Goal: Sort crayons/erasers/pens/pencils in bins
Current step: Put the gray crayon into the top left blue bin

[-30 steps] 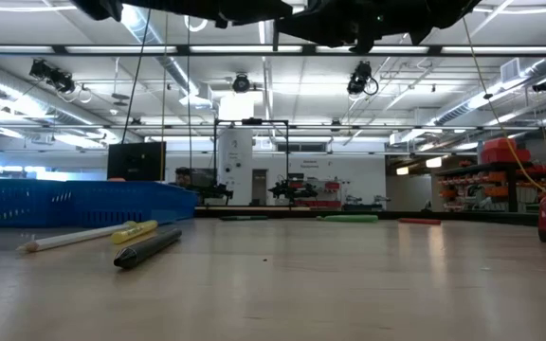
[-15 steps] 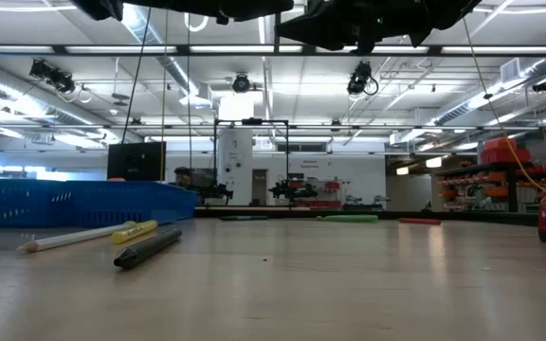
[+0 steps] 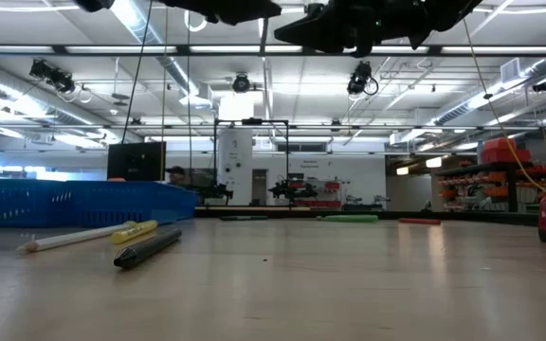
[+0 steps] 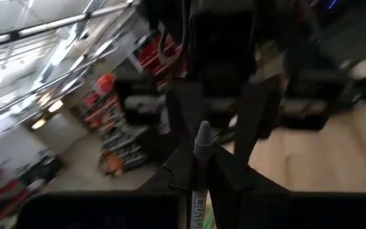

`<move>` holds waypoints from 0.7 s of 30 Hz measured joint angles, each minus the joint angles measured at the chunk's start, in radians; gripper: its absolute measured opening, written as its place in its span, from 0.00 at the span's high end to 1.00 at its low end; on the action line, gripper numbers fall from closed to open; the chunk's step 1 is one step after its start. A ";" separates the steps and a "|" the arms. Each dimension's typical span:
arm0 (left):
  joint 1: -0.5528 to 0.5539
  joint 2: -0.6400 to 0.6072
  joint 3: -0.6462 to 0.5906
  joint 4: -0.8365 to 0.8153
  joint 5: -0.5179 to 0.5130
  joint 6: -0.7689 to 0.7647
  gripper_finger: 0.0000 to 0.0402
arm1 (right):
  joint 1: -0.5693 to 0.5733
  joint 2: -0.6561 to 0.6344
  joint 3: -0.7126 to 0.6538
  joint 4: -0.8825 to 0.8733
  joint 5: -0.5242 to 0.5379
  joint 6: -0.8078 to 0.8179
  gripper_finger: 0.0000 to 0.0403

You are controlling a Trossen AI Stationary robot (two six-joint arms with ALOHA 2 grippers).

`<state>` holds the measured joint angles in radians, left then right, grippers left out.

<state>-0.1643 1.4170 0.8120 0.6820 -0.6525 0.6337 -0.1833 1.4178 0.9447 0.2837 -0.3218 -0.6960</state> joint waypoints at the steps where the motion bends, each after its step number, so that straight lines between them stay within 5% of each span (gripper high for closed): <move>1: -0.006 0.000 0.000 -0.012 -0.037 0.009 0.92 | 0.000 0.000 0.000 0.000 0.000 0.000 0.78; 7: -0.043 -0.033 0.000 -0.175 -0.281 -0.005 0.92 | 0.000 0.000 0.000 0.001 0.000 0.017 0.78; 12: -0.034 -0.107 0.000 -0.491 -0.408 -0.278 0.92 | 0.000 0.000 0.000 0.002 0.000 0.019 0.78; 21: 0.183 -0.290 -0.001 -1.020 -0.263 -0.726 0.91 | 0.000 0.000 0.000 0.003 0.000 0.019 0.78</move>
<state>0.0190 1.1265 0.8111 -0.3382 -0.9159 -0.0919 -0.1833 1.4178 0.9447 0.2870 -0.3218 -0.6766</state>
